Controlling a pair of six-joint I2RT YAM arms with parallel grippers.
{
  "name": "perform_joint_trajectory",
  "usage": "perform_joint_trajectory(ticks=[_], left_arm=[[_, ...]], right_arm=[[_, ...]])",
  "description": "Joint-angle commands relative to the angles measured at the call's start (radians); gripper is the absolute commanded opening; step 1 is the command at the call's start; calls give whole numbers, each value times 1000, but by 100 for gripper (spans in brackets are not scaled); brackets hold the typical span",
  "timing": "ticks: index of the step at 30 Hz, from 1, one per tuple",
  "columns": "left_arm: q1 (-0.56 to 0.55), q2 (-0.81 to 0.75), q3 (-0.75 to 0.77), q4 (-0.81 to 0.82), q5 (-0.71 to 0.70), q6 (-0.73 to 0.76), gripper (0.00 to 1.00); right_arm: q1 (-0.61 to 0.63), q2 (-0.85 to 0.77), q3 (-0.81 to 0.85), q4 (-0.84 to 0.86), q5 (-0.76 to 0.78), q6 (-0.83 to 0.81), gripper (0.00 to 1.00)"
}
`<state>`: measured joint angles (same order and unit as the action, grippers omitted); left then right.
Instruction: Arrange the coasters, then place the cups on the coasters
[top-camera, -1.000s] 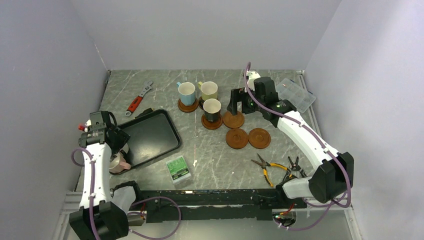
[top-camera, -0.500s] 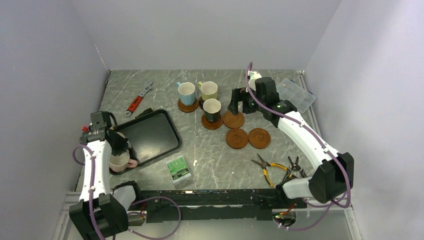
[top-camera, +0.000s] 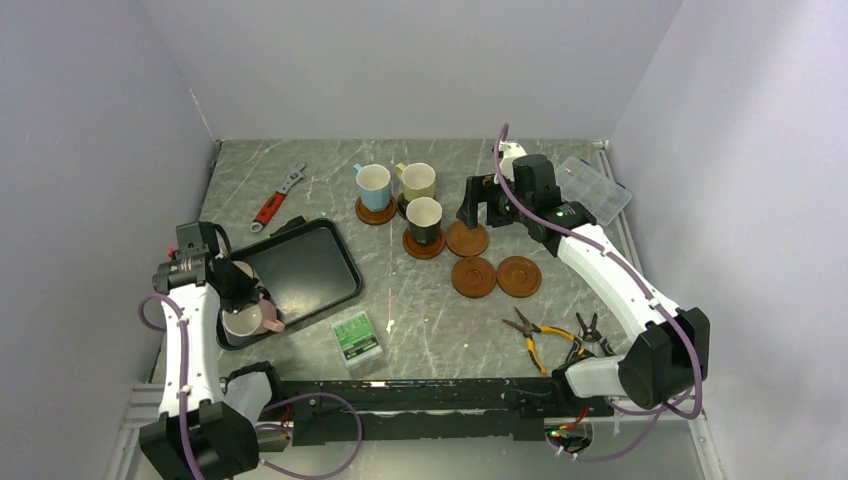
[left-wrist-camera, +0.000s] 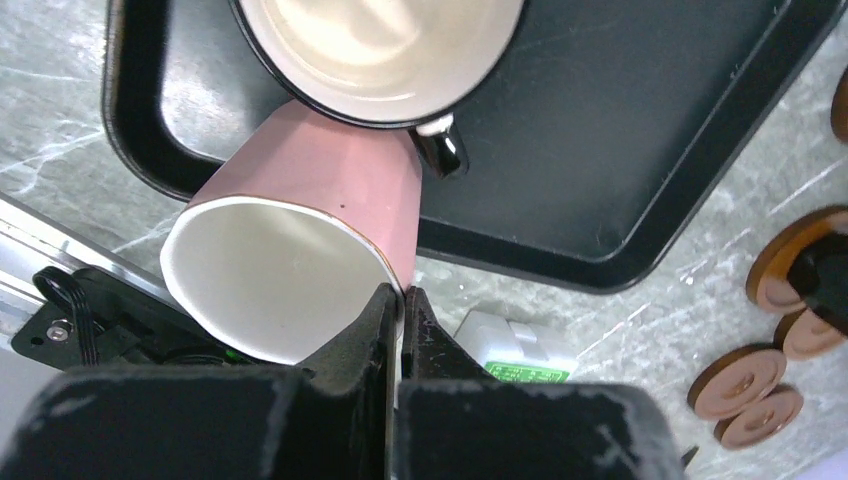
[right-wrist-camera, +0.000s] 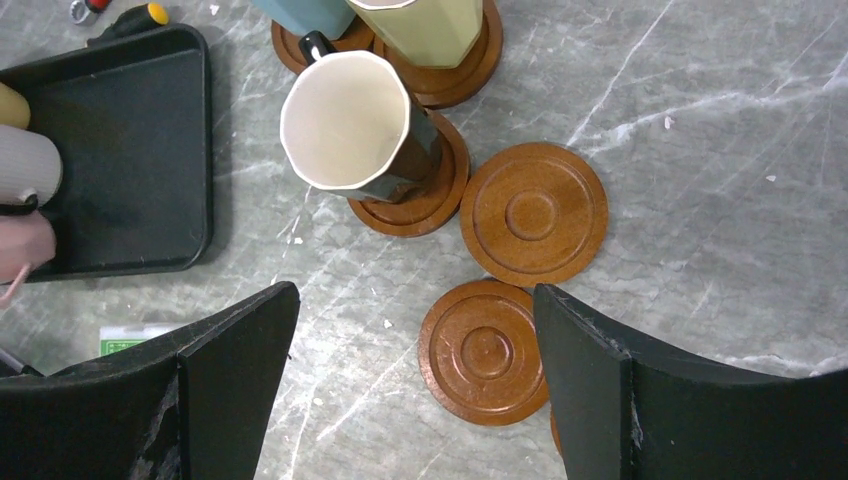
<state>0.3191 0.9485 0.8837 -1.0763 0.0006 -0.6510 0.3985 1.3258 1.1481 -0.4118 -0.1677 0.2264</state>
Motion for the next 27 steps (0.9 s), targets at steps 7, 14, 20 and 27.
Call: perform_joint_trajectory(ticks=[7,14,20,27], left_arm=[[-283,88,129,-4,1,3,3],[-486,250,180,55,-71,-32,3],[-535,359,235,78,-76,6,10],[-541,383,234,106,-63,57,37]], right_arm=[[-6,-10,-9,63,-42,22,91],[-5,-18,-19,56,-40,21,91],[-5,-19,-19,53,-42,22,91],[-6,-13,-16,52,-48,24,91]])
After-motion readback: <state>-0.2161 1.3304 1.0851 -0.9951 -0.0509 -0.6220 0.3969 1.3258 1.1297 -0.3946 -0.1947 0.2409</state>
